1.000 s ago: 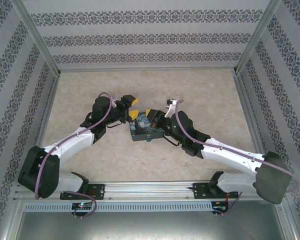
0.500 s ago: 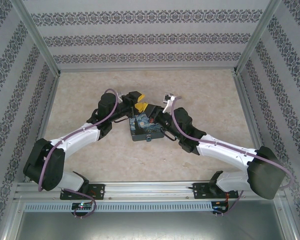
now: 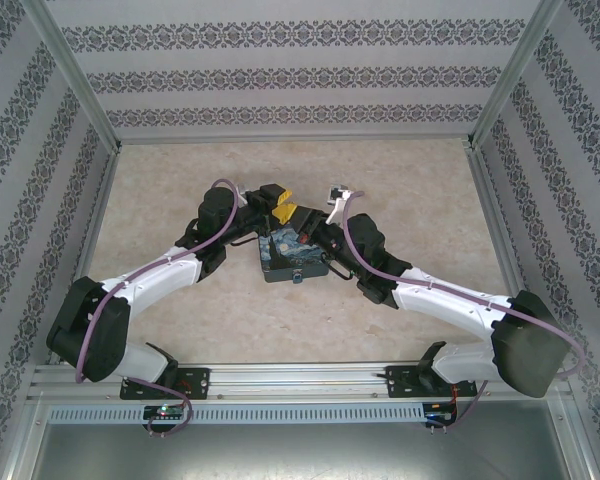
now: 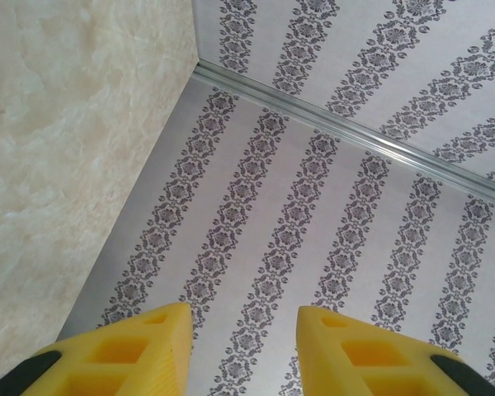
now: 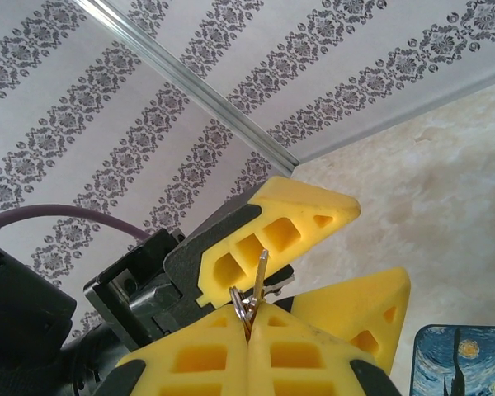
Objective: Unlock a padlock with a key
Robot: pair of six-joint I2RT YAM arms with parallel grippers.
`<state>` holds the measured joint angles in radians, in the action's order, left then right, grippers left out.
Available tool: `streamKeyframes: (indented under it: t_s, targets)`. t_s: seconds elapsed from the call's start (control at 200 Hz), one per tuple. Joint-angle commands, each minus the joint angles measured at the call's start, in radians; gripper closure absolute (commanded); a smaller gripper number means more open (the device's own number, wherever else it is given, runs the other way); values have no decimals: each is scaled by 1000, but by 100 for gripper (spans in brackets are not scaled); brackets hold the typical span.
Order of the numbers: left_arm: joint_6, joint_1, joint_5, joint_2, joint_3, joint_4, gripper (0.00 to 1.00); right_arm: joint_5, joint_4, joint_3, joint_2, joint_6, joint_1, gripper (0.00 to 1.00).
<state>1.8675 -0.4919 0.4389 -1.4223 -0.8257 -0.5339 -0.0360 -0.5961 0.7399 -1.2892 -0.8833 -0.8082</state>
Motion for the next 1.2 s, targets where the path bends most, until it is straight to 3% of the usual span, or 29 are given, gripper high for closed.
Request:
streamKeyframes:
  t_s: [0.0, 0.445, 1.194]
  targets:
    - [15, -16, -14, 22, -25, -59, 65, -3, -47, 1, -10, 3, 13, 100]
    - [2, -26, -28, 38, -32, -26, 70, -8, -54, -21, -22, -15, 20, 100]
    - [-23, -31, -51, 45, -35, 20, 86, -21, -54, -57, -6, -28, 38, 100]
